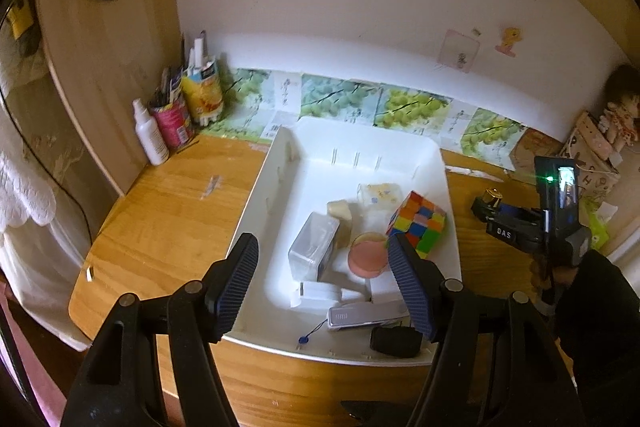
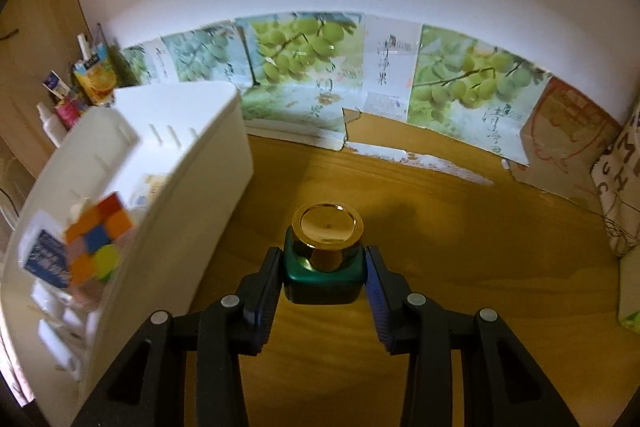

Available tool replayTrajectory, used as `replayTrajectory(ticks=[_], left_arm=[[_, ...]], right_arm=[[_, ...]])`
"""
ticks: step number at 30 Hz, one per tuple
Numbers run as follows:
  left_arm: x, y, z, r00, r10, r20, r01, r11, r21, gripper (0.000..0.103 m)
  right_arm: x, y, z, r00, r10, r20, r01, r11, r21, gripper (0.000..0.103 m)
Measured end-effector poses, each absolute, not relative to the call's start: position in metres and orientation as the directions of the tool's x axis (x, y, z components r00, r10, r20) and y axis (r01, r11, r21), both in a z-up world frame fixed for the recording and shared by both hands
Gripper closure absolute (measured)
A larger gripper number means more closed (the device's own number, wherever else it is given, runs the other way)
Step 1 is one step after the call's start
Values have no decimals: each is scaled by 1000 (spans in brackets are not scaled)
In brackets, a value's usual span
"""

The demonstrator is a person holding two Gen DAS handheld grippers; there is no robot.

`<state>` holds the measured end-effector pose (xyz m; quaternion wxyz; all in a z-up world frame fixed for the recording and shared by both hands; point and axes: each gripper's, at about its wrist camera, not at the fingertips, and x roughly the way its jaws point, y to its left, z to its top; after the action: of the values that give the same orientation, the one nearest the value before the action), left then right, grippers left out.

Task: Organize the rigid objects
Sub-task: 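Lift the green jar and carry it over the tray, then open the right tool to drop the green jar into the tray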

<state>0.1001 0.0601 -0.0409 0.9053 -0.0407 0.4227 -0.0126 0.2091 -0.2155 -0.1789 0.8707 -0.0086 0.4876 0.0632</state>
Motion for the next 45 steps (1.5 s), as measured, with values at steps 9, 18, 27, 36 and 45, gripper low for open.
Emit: replayTrajectory(ticks=[9, 18, 27, 36, 45], left_arm=[[98, 64, -24, 693, -136, -708, 54, 989, -138, 23], [92, 79, -15, 703, -228, -673, 87, 968, -236, 21], [81, 96, -23, 682, -231, -694, 80, 967, -243, 16], [74, 116, -47, 620, -247, -745, 58, 961, -270, 16], [69, 96, -42, 611, -310, -728, 138, 948, -287, 16]], right_arm=[[174, -197, -128, 573, 100, -813, -132, 991, 28, 62], [146, -138, -101, 571, 177, -801, -234, 971, 47, 62], [123, -87, -98, 547, 232, -804, -319, 946, 56, 62], [109, -76, -103, 571, 229, -788, -260, 961, 90, 62], [89, -94, -81, 621, 214, -754, -181, 975, 128, 25]])
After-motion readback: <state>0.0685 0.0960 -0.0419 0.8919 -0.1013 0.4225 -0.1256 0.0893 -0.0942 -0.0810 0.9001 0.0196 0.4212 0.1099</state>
